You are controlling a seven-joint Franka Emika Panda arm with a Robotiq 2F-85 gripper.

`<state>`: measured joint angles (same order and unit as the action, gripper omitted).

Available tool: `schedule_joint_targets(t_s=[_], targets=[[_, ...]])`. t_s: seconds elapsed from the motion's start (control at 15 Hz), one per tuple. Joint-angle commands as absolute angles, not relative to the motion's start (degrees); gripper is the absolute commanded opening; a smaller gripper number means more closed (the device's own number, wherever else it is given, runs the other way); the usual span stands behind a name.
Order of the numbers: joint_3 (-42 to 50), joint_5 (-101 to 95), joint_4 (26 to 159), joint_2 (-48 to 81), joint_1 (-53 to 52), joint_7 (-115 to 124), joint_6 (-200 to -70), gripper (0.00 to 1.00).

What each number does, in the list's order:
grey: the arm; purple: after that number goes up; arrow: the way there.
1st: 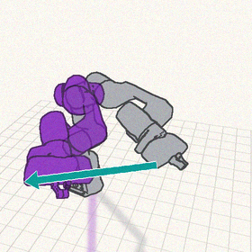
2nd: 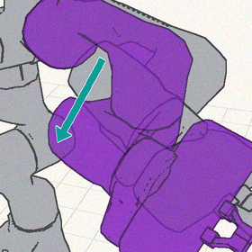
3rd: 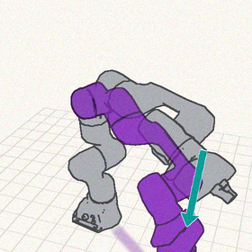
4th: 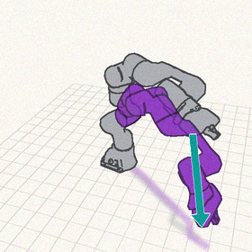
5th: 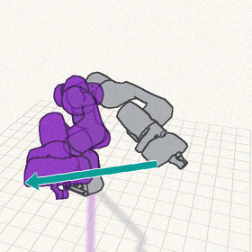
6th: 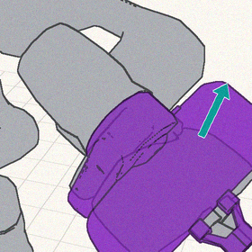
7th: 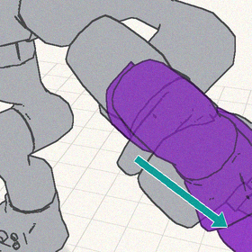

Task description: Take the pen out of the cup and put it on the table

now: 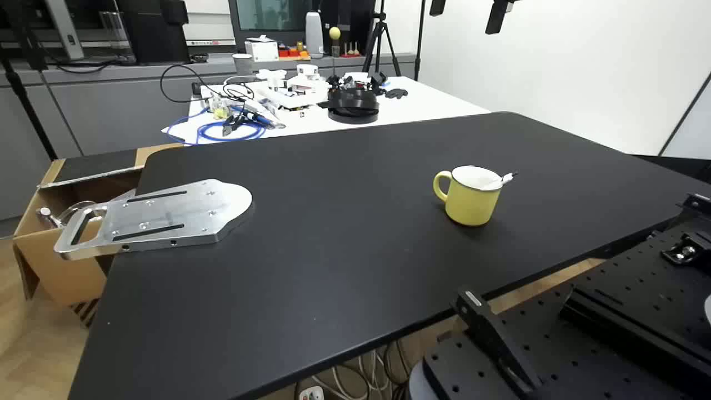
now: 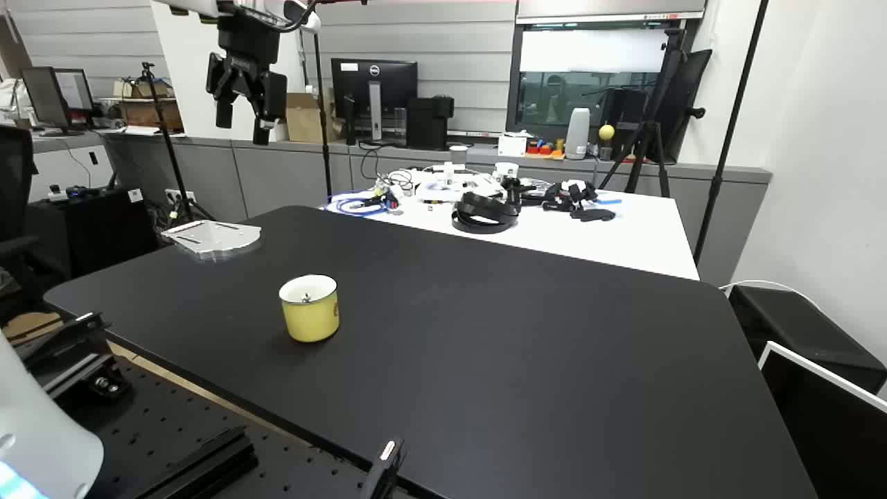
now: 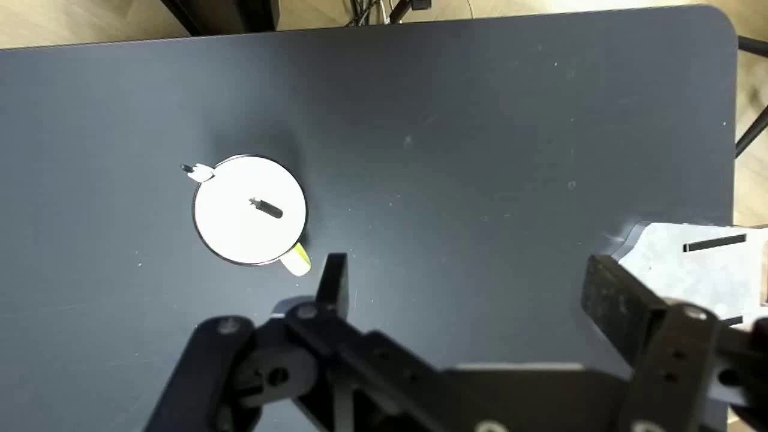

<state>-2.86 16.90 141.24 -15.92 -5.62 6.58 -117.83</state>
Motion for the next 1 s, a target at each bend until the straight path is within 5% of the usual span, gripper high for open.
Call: schedule_joint_targets(t_s=[0.0,0.93], targets=[[-3.3,17.0,141.2,-15.9,-5.2,6.5,-117.7,1.00],[-3.3,16.3,141.1,-15.6,-5.2,5.8,-117.9,1.00]])
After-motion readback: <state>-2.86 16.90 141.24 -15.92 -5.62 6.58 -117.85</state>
